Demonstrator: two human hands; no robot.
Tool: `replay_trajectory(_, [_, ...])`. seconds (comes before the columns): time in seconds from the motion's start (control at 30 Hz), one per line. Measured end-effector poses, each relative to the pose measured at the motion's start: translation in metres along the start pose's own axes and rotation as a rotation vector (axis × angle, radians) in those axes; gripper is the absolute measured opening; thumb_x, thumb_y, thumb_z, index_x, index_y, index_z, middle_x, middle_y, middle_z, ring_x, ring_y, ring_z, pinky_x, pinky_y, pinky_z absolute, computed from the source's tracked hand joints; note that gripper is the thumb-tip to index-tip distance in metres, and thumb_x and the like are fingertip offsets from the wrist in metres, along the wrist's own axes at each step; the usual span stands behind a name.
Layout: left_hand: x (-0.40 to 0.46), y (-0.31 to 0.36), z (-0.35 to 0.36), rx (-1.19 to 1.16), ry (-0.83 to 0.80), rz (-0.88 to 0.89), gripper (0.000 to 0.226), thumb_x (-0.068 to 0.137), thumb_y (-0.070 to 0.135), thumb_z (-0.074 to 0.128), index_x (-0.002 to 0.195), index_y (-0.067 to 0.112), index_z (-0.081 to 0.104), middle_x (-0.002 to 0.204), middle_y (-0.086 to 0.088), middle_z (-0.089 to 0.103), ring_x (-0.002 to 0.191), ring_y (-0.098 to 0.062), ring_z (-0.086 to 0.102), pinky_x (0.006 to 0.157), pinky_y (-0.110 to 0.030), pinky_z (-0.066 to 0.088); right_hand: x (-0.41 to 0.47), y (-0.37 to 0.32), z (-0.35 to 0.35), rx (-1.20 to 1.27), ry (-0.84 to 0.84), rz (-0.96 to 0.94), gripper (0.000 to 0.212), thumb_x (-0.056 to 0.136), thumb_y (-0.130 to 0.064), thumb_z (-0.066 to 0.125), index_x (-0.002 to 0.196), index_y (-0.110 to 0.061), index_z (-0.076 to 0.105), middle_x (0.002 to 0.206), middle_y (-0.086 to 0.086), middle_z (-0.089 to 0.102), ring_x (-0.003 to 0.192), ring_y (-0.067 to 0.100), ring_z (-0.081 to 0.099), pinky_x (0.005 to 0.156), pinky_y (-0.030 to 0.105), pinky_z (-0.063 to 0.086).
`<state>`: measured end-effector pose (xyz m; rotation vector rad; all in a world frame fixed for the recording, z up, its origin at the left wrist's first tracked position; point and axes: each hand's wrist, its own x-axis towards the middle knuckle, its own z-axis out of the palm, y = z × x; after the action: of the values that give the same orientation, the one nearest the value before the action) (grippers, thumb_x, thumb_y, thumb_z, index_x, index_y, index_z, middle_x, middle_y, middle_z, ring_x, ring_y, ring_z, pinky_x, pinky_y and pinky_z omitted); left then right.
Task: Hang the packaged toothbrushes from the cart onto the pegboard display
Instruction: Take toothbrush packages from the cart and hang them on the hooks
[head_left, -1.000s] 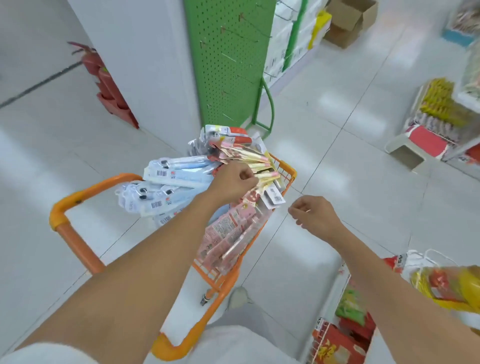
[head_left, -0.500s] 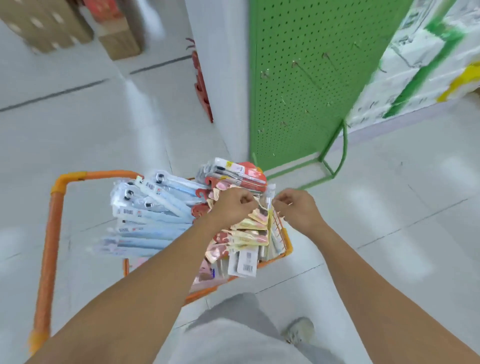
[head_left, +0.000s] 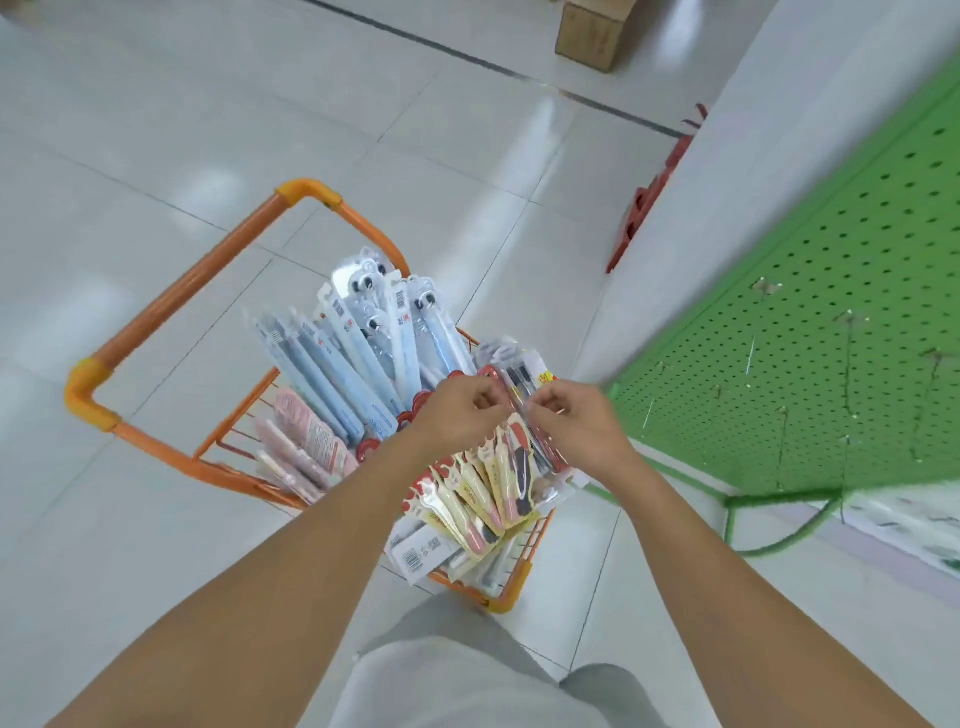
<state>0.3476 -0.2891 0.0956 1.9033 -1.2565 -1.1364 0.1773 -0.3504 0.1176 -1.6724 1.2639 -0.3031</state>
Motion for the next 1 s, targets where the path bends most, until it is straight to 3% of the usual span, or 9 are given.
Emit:
replay_trajectory(0.13, [-0.007,-0.002,0.001,-0.057,0.137,-0.114,0.01,0.088,0.023,0.069,0.08,0.017,0.069,0.077,-0.003,0.07,0.069,-0.017,0.067,0.067,-0.036,0.057,0.021,0.011,-0.017,-0.02,-0.108,-0.025,0.008,0.085,-0.016,0.075,0.078,-0.018,0.072,0.076,-0.002,0.071,0.07,0.017,0.065,0.075,0.037,0.055])
replay_trajectory(0.27, [-0.022,-0.004,0.017,-0.075,0.287,-0.231,0.012,0.089,0.02,0.068,0.078,0.015,0.069,0.075,-0.003,0.071,0.064,-0.014,0.065,0.07,-0.034,0.056,0.039,0.045,-0.036,-0.04,-0.176,-0.013,0.007,0.078,-0.023,0.079,0.073,-0.024,0.073,0.072,-0.001,0.072,0.072,0.023,0.068,0.08,0.047,0.06])
replay_trajectory(0.43, [-0.039,0.018,0.072,-0.182,0.53,-0.406,0.009,0.088,0.018,0.069,0.079,0.015,0.07,0.08,-0.011,0.071,0.071,-0.019,0.064,0.074,-0.041,0.056,0.043,0.077,-0.067,-0.032,-0.222,-0.079,0.014,0.08,-0.018,0.08,0.072,-0.023,0.07,0.063,-0.008,0.067,0.058,0.009,0.06,0.065,0.031,0.051])
replay_trajectory(0.63, [-0.062,0.031,0.125,-0.133,0.635,-0.528,0.009,0.086,0.02,0.073,0.083,0.02,0.064,0.083,-0.004,0.068,0.077,-0.019,0.063,0.068,-0.03,0.049,0.053,0.086,-0.096,-0.01,-0.189,-0.123,0.015,0.082,-0.018,0.08,0.074,-0.022,0.068,0.069,-0.004,0.068,0.062,0.011,0.062,0.063,0.029,0.051])
replay_trajectory(0.7, [-0.077,0.026,0.129,-0.129,0.704,-0.569,0.009,0.086,0.021,0.073,0.088,0.018,0.065,0.085,0.0,0.067,0.08,-0.016,0.062,0.069,-0.027,0.047,0.049,0.078,-0.085,-0.078,-0.286,-0.163,0.009,0.082,-0.023,0.08,0.084,-0.02,0.072,0.077,-0.004,0.071,0.07,0.01,0.065,0.072,0.031,0.056])
replay_trajectory(0.77, [-0.092,0.019,0.128,-0.137,0.802,-0.612,0.015,0.086,0.023,0.072,0.097,0.017,0.063,0.09,0.003,0.065,0.079,-0.012,0.06,0.066,-0.023,0.043,0.04,0.069,-0.065,-0.139,-0.389,-0.188,0.023,0.083,-0.027,0.08,0.102,-0.016,0.073,0.091,-0.003,0.072,0.085,0.011,0.068,0.084,0.032,0.056])
replay_trajectory(0.87, [-0.101,0.007,0.121,-0.095,0.935,-0.64,0.031,0.085,0.027,0.072,0.111,0.016,0.06,0.102,0.003,0.063,0.089,-0.019,0.061,0.072,-0.028,0.042,0.024,0.045,-0.036,-0.222,-0.4,-0.32,0.043,0.086,-0.029,0.078,0.125,-0.016,0.064,0.119,0.0,0.069,0.108,0.015,0.064,0.089,0.029,0.05])
replay_trajectory(0.93, [-0.103,-0.005,0.118,-0.068,0.975,-0.619,0.045,0.084,0.031,0.074,0.122,0.017,0.056,0.114,0.003,0.06,0.101,-0.021,0.061,0.08,-0.034,0.049,0.024,0.028,-0.019,-0.309,-0.417,-0.468,0.06,0.087,-0.024,0.077,0.141,-0.02,0.051,0.14,0.001,0.055,0.117,0.018,0.06,0.094,0.034,0.051])
replay_trajectory(1.0, [-0.103,-0.017,0.114,-0.076,0.993,-0.614,0.061,0.082,0.036,0.075,0.135,0.02,0.048,0.131,0.002,0.055,0.115,-0.022,0.059,0.091,-0.043,0.053,0.038,0.011,-0.006,-0.567,-0.427,-0.582,0.076,0.089,-0.019,0.075,0.152,-0.023,0.034,0.159,0.001,0.033,0.126,0.023,0.056,0.092,0.04,0.053])
